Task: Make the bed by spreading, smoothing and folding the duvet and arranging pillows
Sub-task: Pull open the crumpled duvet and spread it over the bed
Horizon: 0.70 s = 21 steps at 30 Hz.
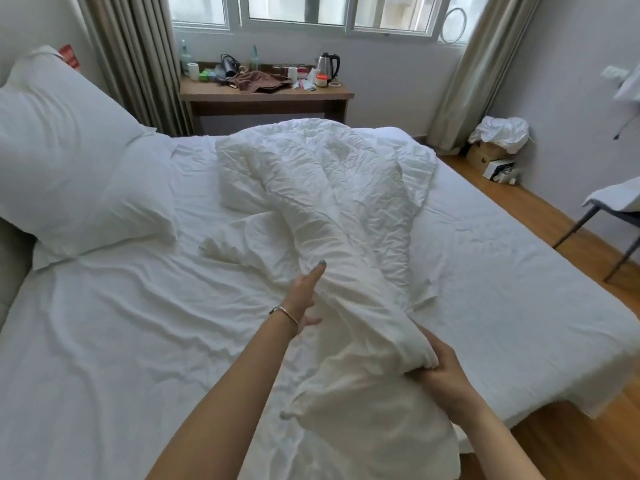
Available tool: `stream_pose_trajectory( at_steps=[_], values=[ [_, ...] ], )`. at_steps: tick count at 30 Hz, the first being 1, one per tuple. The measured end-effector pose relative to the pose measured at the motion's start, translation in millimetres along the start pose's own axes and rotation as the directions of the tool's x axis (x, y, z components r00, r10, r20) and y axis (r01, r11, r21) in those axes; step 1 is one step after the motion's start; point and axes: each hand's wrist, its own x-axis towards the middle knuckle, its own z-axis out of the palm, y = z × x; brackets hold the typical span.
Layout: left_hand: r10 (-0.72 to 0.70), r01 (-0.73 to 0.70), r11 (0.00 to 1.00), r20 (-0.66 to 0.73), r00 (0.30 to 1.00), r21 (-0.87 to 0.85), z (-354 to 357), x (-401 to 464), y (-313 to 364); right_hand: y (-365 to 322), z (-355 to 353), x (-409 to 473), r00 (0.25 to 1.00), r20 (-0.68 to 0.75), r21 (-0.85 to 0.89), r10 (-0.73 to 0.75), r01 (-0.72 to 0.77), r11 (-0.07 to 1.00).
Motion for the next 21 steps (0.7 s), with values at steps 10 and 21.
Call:
stream_pose_trajectory(
  at_steps=[10,21],
  values=[
    [-0.082,0.096,0.984,0.097,0.992,-0.147,-35.4,106.8,26.9,-4.2,68.3,-14.0,0.982,-0.108,0.054,0.157,-0.152,0.987],
    [0.054,-0.075,0.995,-0.276,0.960,-0.065,-151.7,116.8,46.6,25.5,151.4,19.1,0.970,0.066,-0.265,0.234,-0.209,0.941]
  ],
)
